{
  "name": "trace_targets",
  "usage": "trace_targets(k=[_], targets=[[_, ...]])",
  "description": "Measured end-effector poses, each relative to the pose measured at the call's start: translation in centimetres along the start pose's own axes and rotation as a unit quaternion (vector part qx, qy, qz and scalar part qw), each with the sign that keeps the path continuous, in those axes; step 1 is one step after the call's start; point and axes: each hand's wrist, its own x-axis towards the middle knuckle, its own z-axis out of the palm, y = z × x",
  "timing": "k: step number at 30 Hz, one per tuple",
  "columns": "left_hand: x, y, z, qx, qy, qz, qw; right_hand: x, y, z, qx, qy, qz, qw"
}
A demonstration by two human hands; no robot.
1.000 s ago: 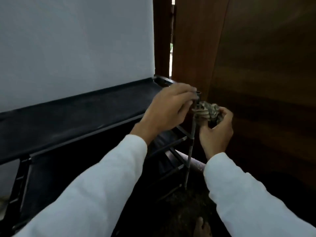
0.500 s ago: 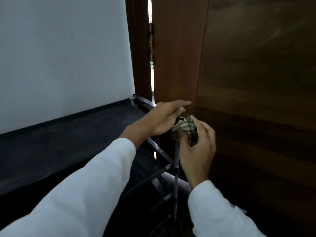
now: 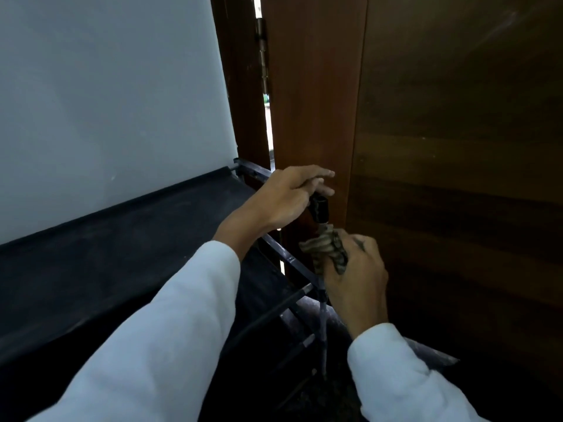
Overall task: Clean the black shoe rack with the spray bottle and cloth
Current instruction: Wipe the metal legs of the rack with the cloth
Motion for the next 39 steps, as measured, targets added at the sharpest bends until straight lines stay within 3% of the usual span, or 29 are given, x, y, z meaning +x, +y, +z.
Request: trace_targets(k=[3,10,16,21,32,34,39], targets=[[0.1,0.1,0.0,-0.005,0.0,-0.002,1.0,-0.4,0.3,0.0,0.011,-0.003,0.013,1.0],[0.0,0.4,-0.1,-0.057,0.004,-0.002,0.998,2.0,-2.8,-0.4,0.135,0.165,-0.03,0.977],[-0.1,0.4,-0.2,-0.089,0.002,0.013,0.996,2.9,-4.3,-0.6,-0.008,0.213,-0.106,0.971],[0.0,0.2,-0.3,-0.092,0.0,0.006,0.996,2.7,-3.9,-1.2,-0.047,0.185,-0.104,0.976],[-0.2,-0.1,-0.3,-0.09,-0.004,-0.003,0.996,0.7,-0.7,-0.7,-0.061,-0.016,0.008,0.998],[-0.2,0.0,-0.3,-0.089,-0.002,-0.003,0.996,0.7,-0.7,-0.8,-0.038,-0.002,0.015,0.999],[0.0,-0.2,-0.3,-0.077,-0.002,0.005,0.997,1.4,-2.2,-0.5,0.122,0.145,0.024,0.982]])
